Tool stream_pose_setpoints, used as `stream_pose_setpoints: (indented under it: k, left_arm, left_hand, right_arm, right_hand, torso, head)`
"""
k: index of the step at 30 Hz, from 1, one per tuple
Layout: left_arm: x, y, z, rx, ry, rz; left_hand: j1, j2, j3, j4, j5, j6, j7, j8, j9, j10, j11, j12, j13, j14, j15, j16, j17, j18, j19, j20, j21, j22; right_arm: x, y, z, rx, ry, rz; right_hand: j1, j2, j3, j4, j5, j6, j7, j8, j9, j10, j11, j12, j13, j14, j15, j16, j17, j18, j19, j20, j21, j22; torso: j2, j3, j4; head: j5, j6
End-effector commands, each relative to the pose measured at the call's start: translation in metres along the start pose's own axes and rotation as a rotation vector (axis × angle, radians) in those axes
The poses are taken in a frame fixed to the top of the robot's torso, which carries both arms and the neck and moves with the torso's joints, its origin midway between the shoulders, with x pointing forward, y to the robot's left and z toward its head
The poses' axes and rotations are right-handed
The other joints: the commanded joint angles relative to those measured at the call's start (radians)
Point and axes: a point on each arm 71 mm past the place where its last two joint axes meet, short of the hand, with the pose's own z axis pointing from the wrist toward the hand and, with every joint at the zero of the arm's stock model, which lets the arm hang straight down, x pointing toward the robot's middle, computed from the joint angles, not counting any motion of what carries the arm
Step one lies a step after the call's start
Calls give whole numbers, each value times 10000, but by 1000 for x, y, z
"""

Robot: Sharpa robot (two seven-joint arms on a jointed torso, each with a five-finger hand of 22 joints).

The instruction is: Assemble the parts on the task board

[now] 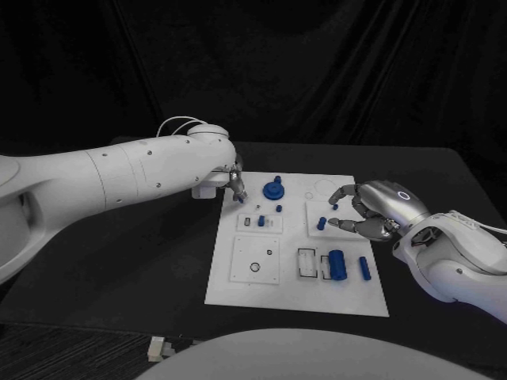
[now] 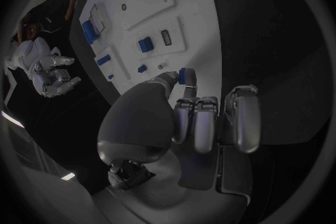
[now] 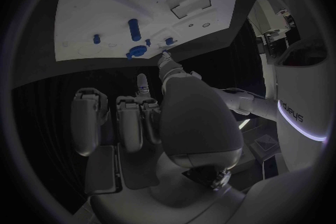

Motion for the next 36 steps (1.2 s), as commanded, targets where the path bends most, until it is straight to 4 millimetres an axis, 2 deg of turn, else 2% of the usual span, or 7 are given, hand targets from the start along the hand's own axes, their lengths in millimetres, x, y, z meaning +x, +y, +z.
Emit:
stream_pose_setpoints:
  k: [1, 6, 14, 19, 26, 36]
  left_arm:
    - [-7, -1, -10, -251, -300, -65]
    - [-10, -2, -27, -83, -336, 161]
    - [-5, -1, -36, 93, -181, 372]
    - [4, -1, -36, 136, -74, 358]
    - [15, -4, -31, 184, 43, 279]
    - [26, -8, -24, 210, 139, 184]
  left_hand:
    - [22, -105, 503, -412, -17, 361, -262, 42, 13, 696, -54, -47, 2064, 920, -67, -64, 2300, -28, 229, -72, 11, 2066]
    - [-132, -174, 666, -399, -133, 405, -262, 35, 37, 681, -61, -76, 2032, 913, -76, -82, 2273, -22, 223, -83, -20, 2057]
    - [-292, -231, 796, -384, -291, 405, -265, -2, 47, 654, -64, -119, 1986, 889, -80, -132, 2200, -10, 201, -88, -85, 2040]
    - [-448, -277, 836, -351, -391, 431, -265, -18, 56, 646, -61, -133, 1971, 884, -80, -142, 2187, -11, 200, -88, -92, 2039]
    - [-600, -297, 845, -317, -450, 517, -284, -6, 69, 653, -73, -129, 1977, 886, -86, -142, 2189, -18, 219, -93, -58, 2050]
    - [-647, -279, 860, -301, -455, 534, -288, -10, 69, 647, -77, -139, 1965, 881, -88, -153, 2172, -22, 225, -95, -45, 2055]
  right_arm:
    - [1, -1, 0, 119, 103, -39]
    - [2, -2, 0, 171, 151, -49]
    - [2, -2, 0, 212, 187, 21]
    - [3, -2, 0, 231, 195, 34]
    - [3, -1, 0, 224, 198, 54]
    - [4, -1, 1, 199, 197, 69]
  right_hand:
    - [33, -23, -15, 63, 43, 65, 7, 45, -19, 980, 6, -18, 2534, 957, -5, -35, 2238, 82, 266, -57, -70, 2099]
    - [33, -23, -15, 63, 43, 65, 7, 45, -19, 980, 6, -18, 2534, 957, -5, -35, 2238, 82, 266, -57, -70, 2099]
    - [34, -23, -17, 65, 44, 67, 8, 43, -23, 974, 8, -23, 2524, 958, -3, -32, 2244, 87, 257, -56, -91, 2092]
    - [34, -23, -17, 65, 44, 67, 8, 43, -23, 974, 8, -23, 2524, 958, -3, -32, 2244, 87, 257, -56, -91, 2092]
    - [43, -24, -17, 65, 46, 69, 10, 39, -29, 964, 10, -31, 2509, 957, 0, -35, 2237, 89, 253, -53, -99, 2089]
    - [43, -24, -17, 65, 46, 69, 10, 39, -29, 964, 10, -31, 2509, 957, 0, -35, 2237, 89, 253, -53, -99, 2089]
  torso:
    - [-10, -3, 3]
    - [-1, -3, -2]
    - [-1, 5, -11]
    - [-6, 17, -6]
    - [21, 0, -2]
    - [13, 0, -1]
  head:
    - [9, -2]
    - [63, -2]
    - [92, -2]
    - [93, -2]
    - [123, -2]
    - [142, -2]
